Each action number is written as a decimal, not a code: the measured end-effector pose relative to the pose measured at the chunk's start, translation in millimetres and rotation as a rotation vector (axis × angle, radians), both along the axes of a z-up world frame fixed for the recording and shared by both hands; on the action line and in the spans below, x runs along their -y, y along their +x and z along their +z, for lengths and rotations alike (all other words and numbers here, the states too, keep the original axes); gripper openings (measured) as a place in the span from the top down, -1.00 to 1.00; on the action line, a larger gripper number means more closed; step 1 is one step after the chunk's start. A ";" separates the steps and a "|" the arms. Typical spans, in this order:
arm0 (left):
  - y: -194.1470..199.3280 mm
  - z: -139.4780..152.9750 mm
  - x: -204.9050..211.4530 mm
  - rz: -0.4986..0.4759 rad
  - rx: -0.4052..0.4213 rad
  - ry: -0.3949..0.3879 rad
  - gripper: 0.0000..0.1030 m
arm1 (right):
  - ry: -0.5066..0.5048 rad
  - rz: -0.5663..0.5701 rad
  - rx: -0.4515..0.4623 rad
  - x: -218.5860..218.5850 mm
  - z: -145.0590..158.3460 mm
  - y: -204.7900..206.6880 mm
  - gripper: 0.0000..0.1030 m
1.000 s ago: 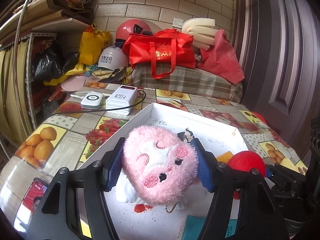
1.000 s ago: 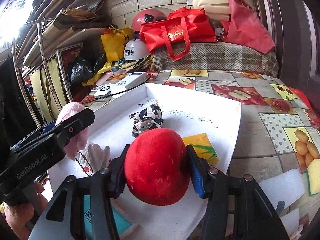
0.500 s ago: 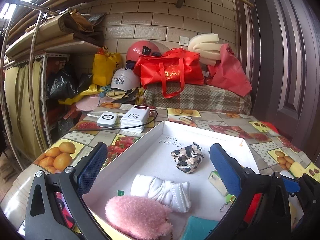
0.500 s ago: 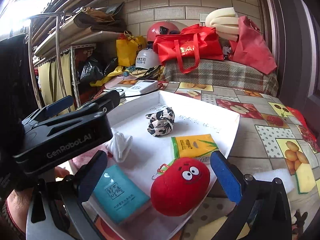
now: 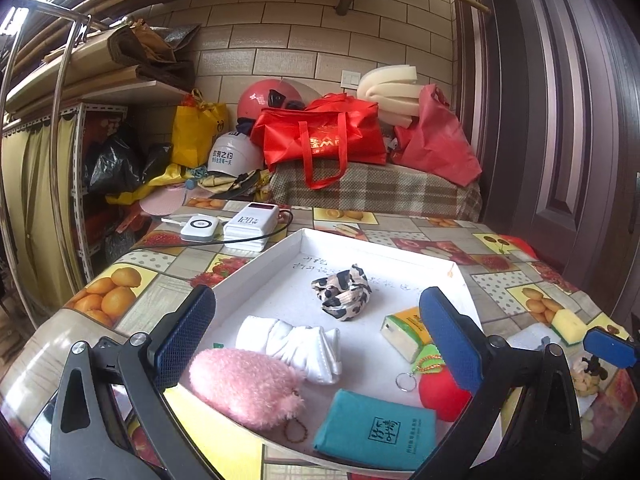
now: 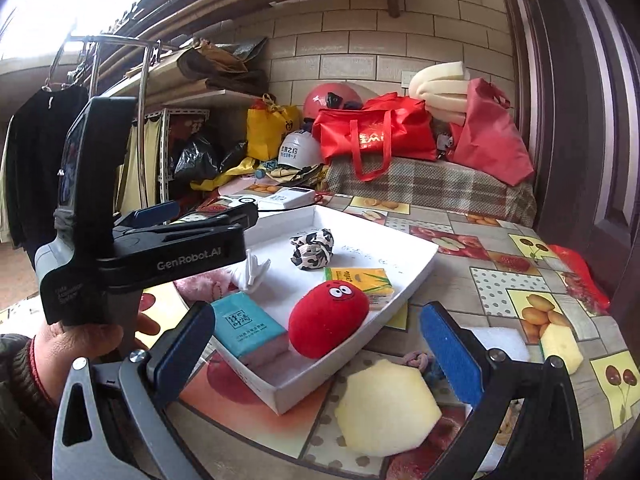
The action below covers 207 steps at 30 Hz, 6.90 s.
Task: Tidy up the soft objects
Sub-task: 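Return both grippers to the pile beside the box, then grasp the yellow sponge with the left gripper while the right grasps the braided rope toy, then carry the yellow sponge and braided rope into the box and release both, then withdraw both grippers from the box toward the remaining pile, then grasp the blue knotted rope with the left gripper while the right grasps a white foam block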
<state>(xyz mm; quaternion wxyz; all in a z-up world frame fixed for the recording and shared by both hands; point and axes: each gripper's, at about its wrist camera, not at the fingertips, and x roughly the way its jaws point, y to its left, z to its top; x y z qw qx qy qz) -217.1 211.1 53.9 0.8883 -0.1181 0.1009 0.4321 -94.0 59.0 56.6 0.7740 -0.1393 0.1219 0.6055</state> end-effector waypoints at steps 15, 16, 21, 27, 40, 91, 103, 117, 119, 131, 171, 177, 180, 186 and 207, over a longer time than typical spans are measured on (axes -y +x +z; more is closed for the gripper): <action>61.6 0.0 81.4 -0.499 -0.158 0.053 -0.99 | 0.127 -0.547 -0.353 118.5 -3.8 180.5 -1.00; 68.4 -0.5 90.8 -0.524 -0.188 0.070 -0.99 | 0.131 -0.542 -0.369 119.7 -4.9 181.9 -1.00; 102.2 -10.5 116.8 -0.601 -0.358 0.091 -0.99 | 0.077 -0.424 -0.345 106.0 -3.6 169.3 -1.00; 126.7 -28.7 119.9 -0.635 -0.503 0.045 -0.99 | -0.124 -0.215 -0.263 66.9 -9.7 136.2 -1.00; 127.9 -34.1 122.4 -0.651 -0.531 0.046 -0.11 | -0.254 -0.173 -0.240 48.2 -23.7 130.8 0.32; 14.4 1.5 14.4 -0.202 -0.074 0.055 -0.12 | -0.003 -0.008 -0.007 -4.9 1.9 29.3 0.30; 6.2 0.1 -14.2 -0.136 -0.071 0.037 -0.12 | -0.118 0.150 0.001 -37.6 -7.0 -0.5 0.31; -1.8 -1.1 -29.1 -0.110 -0.028 -0.020 -0.12 | -0.112 0.047 -0.008 -105.5 -7.0 14.4 0.31; -6.1 -1.5 -33.5 -0.097 -0.010 -0.038 -0.12 | -0.085 0.025 -0.065 -106.0 -5.6 25.4 0.31; 8.0 -0.9 -50.9 -0.042 0.009 -0.052 -0.13 | -0.034 0.133 -0.049 -89.9 -1.1 -2.7 0.31; -16.8 -4.6 -64.1 0.117 0.118 -0.109 -1.00 | -0.002 0.041 0.006 -79.4 0.3 -5.1 -1.00; -21.7 -6.6 -61.8 0.113 0.133 -0.136 -1.00 | -0.011 0.077 0.025 -64.4 -1.1 -14.3 -1.00; -19.2 -5.1 -52.5 0.100 0.115 -0.116 -1.00 | -0.015 0.092 0.012 -52.6 -1.4 -12.3 -1.00; -2.4 -0.4 -15.7 0.011 0.038 -0.026 -1.00 | -0.045 0.072 0.038 -12.0 -2.8 -0.4 -0.99; 125.8 -11.6 99.4 -0.577 -0.286 -0.051 -0.99 | -0.447 -0.154 -0.212 24.0 -44.5 125.0 0.03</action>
